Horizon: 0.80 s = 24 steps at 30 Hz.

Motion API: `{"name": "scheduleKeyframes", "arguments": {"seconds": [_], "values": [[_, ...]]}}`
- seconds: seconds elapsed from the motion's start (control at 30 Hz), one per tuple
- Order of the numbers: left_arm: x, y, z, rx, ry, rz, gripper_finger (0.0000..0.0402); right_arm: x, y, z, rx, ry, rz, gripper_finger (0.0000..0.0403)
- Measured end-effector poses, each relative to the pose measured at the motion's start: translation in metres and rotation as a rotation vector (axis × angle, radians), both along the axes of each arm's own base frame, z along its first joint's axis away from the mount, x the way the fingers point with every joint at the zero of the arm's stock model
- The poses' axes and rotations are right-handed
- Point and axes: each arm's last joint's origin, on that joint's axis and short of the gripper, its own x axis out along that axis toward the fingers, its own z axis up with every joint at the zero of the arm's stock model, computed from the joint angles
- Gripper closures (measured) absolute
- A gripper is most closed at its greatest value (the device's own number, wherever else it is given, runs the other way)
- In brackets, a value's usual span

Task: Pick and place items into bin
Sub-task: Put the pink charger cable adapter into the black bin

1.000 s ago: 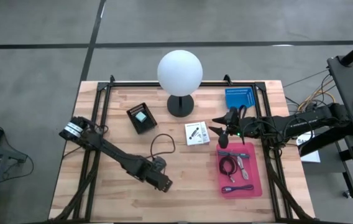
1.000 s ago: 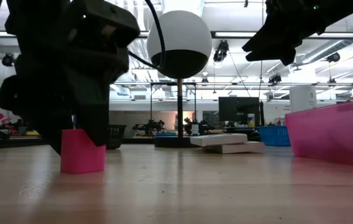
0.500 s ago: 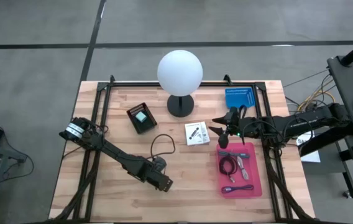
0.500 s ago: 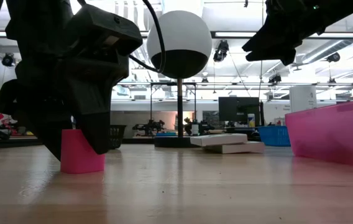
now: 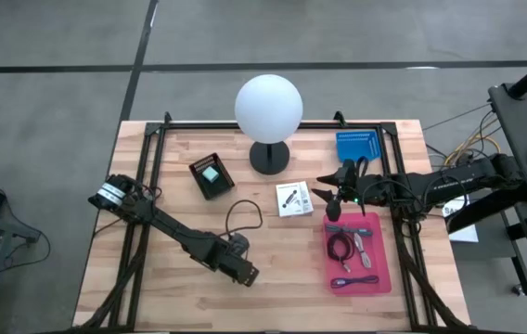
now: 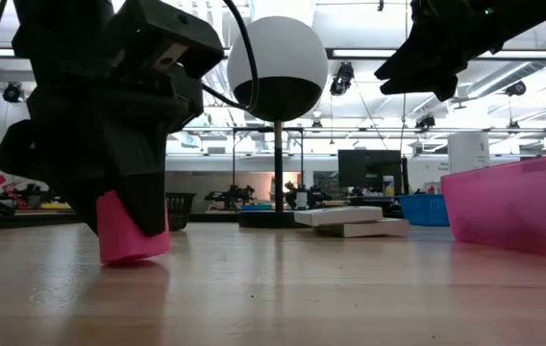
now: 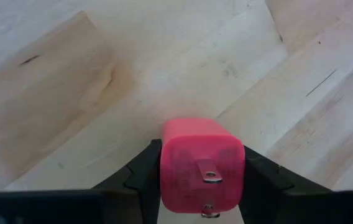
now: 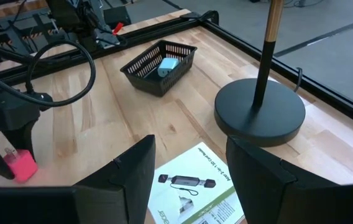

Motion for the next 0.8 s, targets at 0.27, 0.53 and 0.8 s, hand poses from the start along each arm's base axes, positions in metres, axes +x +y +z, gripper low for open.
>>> {"name": "scheduleKeyframes", "arguments": {"seconds": [0.27,0.53,0.8], "values": [[0.001,0.011,0.014,0.041,-0.060,0.030,0.0262,0.000,0.000,0.000,-0.001,0.001,0.001,0.0218],[-0.003,0.049,0.073,0.133,-0.279,0.124,0.0262,0.000,0.000,0.000,-0.110,0.043,0.050,0.0218],[-0.029,0.101,0.143,0.270,-0.495,0.121,0.0262,0.000,0.000,0.000,-0.287,0.110,0.129,0.0218]]}}
